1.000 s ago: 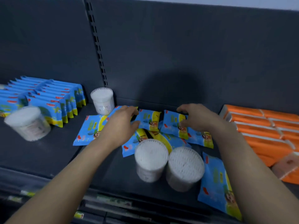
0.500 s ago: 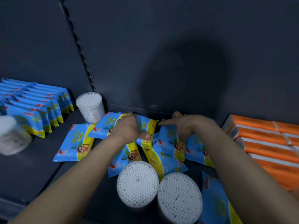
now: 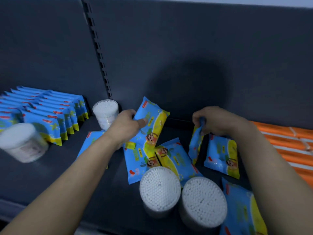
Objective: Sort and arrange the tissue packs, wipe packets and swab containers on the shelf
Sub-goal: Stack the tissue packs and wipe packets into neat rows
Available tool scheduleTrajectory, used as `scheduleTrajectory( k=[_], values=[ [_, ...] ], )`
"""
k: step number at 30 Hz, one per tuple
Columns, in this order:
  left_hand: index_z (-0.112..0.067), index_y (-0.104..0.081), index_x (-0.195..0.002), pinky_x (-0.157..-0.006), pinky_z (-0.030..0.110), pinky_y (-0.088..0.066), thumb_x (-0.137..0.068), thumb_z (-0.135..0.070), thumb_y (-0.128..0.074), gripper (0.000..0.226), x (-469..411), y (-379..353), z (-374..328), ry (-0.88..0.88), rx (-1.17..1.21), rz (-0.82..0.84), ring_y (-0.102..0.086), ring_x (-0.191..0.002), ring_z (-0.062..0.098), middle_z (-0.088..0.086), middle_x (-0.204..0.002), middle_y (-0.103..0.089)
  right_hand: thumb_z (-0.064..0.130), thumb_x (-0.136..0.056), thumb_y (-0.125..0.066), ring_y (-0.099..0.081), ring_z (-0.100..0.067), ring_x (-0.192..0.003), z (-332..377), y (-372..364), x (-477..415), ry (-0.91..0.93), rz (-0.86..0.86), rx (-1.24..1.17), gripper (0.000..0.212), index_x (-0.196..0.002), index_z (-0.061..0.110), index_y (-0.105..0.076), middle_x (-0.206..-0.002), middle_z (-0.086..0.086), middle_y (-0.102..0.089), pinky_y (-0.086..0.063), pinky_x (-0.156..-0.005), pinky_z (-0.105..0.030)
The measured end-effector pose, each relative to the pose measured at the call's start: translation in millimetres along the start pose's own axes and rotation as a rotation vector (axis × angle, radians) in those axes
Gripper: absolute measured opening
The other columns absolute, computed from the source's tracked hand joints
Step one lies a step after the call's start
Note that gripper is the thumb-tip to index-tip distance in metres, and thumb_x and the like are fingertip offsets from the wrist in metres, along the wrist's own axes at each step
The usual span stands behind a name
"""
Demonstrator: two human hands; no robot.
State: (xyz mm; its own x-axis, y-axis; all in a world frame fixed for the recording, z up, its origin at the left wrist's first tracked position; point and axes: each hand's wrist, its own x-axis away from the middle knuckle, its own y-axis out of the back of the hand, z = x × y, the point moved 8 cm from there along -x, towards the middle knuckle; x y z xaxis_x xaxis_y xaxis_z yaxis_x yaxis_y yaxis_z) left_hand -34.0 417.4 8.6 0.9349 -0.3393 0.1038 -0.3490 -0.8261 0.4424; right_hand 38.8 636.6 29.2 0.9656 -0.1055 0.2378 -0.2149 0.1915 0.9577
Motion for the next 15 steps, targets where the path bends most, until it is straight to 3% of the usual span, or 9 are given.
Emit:
scheduleTrajectory(
  k=[3,6,9,12,14,15],
  values=[
    [-0.008,-0.056,-0.085,-0.036,0.013,-0.034,-0.087,-0.023,-0.065,0.017,10.5,22.3,1.6,-0.025,0.075,0.001,-0.046,-0.034,-0.001,0.000,-0.062,-0.055,0.008,-0.071,-0.074,-0.047,-0.014,-0.069,18.2,30.1,15.5,-0.002,-0.157,-0.012,0.033,-0.059,0.022,-0.047,-0.063,0.008,-0.048,-0.039,-0.061,-0.028],
    [-0.008,-0.059,-0.096,-0.048,0.021,-0.042,-0.088,-0.025,-0.063,0.020,22.8,47.6,3.3,-0.070,0.097,-0.011,-0.059,-0.057,0.007,0.001,-0.078,-0.064,0.006,-0.074,-0.069,-0.050,-0.019,-0.074,42.6,61.5,32.9,-0.030,-0.382,-0.073,0.028,-0.065,0.022,-0.048,-0.070,0.003,-0.052,-0.038,-0.061,-0.028],
    [-0.011,-0.061,-0.102,-0.072,0.038,-0.056,-0.088,-0.025,-0.063,0.019,37.0,84.4,9.5,-0.109,0.139,-0.048,-0.067,-0.081,0.020,0.003,-0.095,-0.069,0.005,-0.081,-0.062,-0.057,-0.024,-0.095,83.7,76.6,44.6,-0.034,-0.565,-0.157,0.022,-0.095,0.021,-0.062,-0.092,0.002,-0.058,-0.043,-0.080,-0.029],
    [-0.012,-0.062,-0.098,-0.079,0.044,-0.056,-0.082,-0.027,-0.068,0.023,54.2,133.3,21.3,-0.156,0.138,-0.076,-0.069,-0.084,0.023,0.005,-0.095,-0.071,0.009,-0.090,-0.054,-0.052,-0.026,-0.116,142.7,74.9,42.1,-0.010,-0.623,-0.222,0.036,-0.126,0.013,-0.057,-0.122,-0.009,-0.057,-0.038,-0.094,-0.026],
    [-0.010,-0.063,-0.096,-0.077,0.042,-0.056,-0.081,-0.025,-0.069,0.022,64.0,170.7,32.1,-0.184,0.127,-0.104,-0.068,-0.082,0.022,0.005,-0.091,-0.070,0.011,-0.093,-0.051,-0.054,-0.023,-0.108,186.1,70.4,36.2,0.018,-0.645,-0.296,0.033,-0.124,0.009,-0.059,-0.115,-0.009,-0.057,-0.035,-0.082,-0.019],
    [-0.008,-0.062,-0.095,-0.073,0.035,-0.057,-0.083,-0.021,-0.068,0.019,68.3,190.8,38.8,-0.200,0.130,-0.123,-0.068,-0.079,0.017,0.004,-0.087,-0.070,0.011,-0.093,-0.051,-0.056,-0.021,-0.099,207.0,67.7,32.5,0.033,-0.658,-0.352,0.029,-0.120,0.007,-0.062,-0.105,-0.006,-0.058,-0.034,-0.072,-0.017]
  ],
)
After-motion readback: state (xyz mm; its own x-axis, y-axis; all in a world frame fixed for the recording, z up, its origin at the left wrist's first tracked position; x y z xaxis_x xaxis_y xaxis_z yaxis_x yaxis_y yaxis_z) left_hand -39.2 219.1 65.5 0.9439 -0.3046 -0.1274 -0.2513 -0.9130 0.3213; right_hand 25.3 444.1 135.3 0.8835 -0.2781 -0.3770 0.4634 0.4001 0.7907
